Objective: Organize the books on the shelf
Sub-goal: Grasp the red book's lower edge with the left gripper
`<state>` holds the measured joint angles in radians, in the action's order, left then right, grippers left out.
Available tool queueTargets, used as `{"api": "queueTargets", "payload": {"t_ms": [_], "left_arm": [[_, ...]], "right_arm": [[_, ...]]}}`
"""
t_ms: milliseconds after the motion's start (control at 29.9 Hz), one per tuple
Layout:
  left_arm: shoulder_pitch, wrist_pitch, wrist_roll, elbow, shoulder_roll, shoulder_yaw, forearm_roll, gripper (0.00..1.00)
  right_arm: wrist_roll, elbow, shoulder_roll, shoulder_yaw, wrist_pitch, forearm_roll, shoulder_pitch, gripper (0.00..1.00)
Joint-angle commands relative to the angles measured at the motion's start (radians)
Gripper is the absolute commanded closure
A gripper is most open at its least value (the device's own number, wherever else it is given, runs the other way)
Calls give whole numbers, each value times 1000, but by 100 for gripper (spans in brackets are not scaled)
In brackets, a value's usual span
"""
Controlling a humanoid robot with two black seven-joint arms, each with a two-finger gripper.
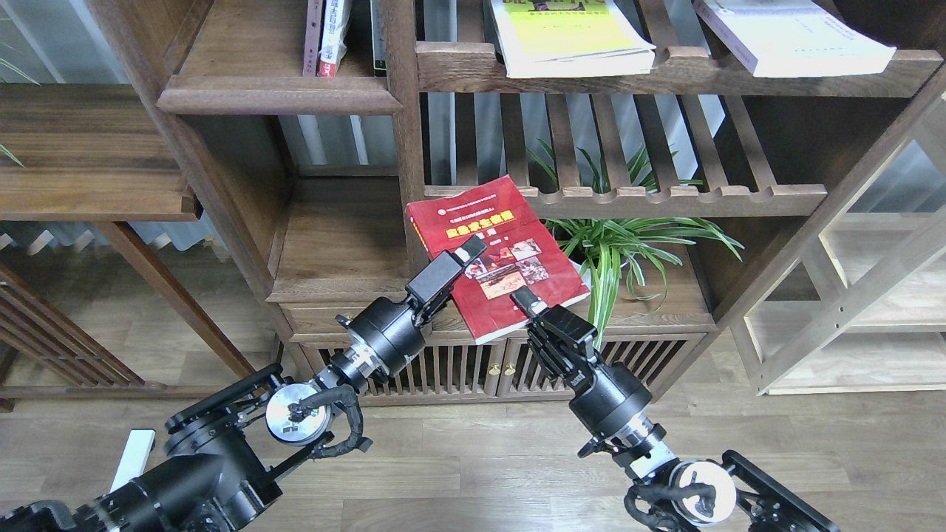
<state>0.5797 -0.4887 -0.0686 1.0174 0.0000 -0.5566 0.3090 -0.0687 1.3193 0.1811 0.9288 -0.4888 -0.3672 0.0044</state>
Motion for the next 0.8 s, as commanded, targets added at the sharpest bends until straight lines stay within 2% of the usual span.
{"api": "queueTargets", "payload": {"t_ms": [0,267,401,468,568,769], "left_arm": [[6,0,12,7,0,-3,41,1],[5,0,38,-5,0,14,91,5],[0,0,78,-8,0,6,97,17],[-3,0,95,-5,0,0,107,28],[-4,0,96,6,0,-2,131,44],[-3,0,96,9,0,-8,150,61]], "right_arm": [[0,-2,-2,-2,0,10,-1,99],[0,-3,-11,-13,0,17,0,99],[-2,-3,-15,-13,0,20,3,99],[-2,-3,-17,-15,0,24,14,99],[-2,-3,-32,-24,0,27,29,99],[-2,-3,-38,-30,0,36,39,99]]}}
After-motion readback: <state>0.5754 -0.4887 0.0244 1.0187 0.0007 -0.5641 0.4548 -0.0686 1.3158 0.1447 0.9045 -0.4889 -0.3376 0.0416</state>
